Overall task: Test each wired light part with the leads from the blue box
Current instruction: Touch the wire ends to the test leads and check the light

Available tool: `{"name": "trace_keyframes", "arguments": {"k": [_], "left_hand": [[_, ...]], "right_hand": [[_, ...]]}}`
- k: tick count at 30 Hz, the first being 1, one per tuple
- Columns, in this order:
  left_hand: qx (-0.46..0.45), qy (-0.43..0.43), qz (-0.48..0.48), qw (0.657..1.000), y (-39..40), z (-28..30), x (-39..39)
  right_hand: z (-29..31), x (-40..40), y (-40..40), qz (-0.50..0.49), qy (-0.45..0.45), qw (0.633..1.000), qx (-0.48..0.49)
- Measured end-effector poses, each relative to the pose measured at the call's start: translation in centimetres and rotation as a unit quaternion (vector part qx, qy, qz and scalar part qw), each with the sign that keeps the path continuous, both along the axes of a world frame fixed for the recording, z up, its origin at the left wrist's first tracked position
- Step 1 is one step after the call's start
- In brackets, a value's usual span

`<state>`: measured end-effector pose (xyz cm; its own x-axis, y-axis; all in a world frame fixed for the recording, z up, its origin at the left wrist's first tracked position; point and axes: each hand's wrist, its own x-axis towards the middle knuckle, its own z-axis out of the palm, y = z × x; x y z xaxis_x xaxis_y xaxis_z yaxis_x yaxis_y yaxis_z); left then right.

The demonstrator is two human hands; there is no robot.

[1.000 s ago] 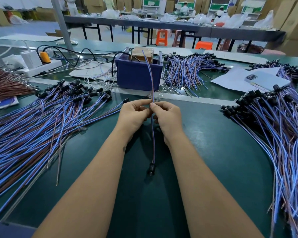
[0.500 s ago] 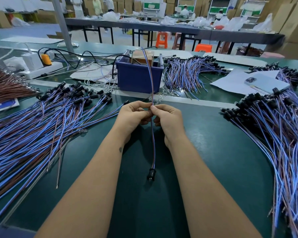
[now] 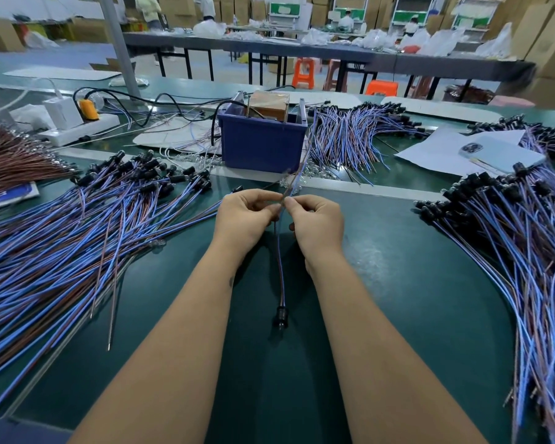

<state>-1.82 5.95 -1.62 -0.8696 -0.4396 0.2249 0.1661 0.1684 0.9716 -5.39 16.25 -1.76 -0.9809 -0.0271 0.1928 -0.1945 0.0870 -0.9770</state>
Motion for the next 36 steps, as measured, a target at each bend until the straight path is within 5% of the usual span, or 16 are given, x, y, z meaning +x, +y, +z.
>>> {"name": "trace_keyframes", "arguments": {"k": [16,36], "left_hand": [[0.111,0.005,0.162,0.981,-1.3,-0.2,-0.6],[0.070,-0.015,0.132,0.989,-1.3,-0.3,-0.7]], "right_hand": [[-0.2,-0.4,0.0,0.037,0.000,0.999,0.024],[-0.2,-0.6,0.2,0.043,-0.005,0.998,0.036]]}}
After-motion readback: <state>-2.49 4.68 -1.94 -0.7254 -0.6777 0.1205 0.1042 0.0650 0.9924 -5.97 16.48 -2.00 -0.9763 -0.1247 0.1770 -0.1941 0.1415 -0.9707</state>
